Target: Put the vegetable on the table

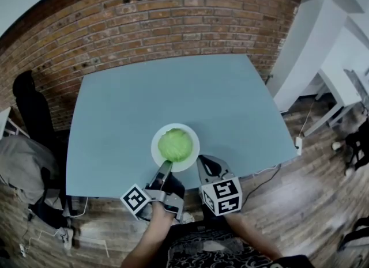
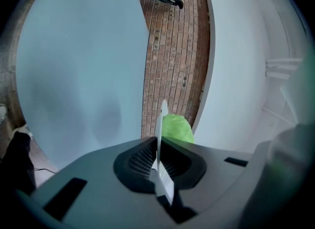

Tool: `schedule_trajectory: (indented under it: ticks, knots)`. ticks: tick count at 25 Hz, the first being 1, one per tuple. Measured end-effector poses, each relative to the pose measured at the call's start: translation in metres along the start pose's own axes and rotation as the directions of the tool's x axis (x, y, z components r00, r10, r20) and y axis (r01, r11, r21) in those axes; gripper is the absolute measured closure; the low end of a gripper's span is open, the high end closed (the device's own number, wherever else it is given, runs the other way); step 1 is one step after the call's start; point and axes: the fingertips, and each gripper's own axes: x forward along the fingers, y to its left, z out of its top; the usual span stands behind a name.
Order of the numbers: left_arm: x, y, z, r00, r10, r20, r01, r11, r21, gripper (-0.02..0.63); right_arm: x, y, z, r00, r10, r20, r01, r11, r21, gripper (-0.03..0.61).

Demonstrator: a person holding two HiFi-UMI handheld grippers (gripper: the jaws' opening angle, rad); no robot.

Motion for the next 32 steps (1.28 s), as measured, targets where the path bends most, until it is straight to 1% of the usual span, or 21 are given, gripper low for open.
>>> schedule_trajectory:
  ticks: [6,18,25,29,32]
  knots:
    - [0.014,-0.003,0.000,1.000,-0.008,0.001,0.008,1.000,0.011,0.600,0.009,-0.011,0.008,1.000,0.005,0.015,-0.005,1.000,-0.005,0.569]
    - [0.050,0.002,0.005,1.000,-0.006,0.026,0.005,1.000,0.010,0.600,0.034,-0.037,0.015,0.999,0.031,0.006,-0.031,0.999,-0.023,0.569]
    - [0.068,0.014,0.014,0.999,0.020,0.043,-0.021,1.000,0.010,0.600,0.050,-0.052,0.019,0.999,0.037,-0.004,-0.037,0.999,-0.024,0.569]
    - [0.077,0.025,0.018,0.998,0.045,0.049,-0.046,0.999,0.022,0.600,0.058,-0.061,0.017,0.999,0.039,-0.018,-0.039,0.999,-0.018,0.569]
    - [0.083,0.033,0.021,0.997,0.055,0.048,-0.056,0.998,0.013,0.600,0.063,-0.065,0.016,0.999,0.042,-0.026,-0.042,0.999,-0.019,0.569]
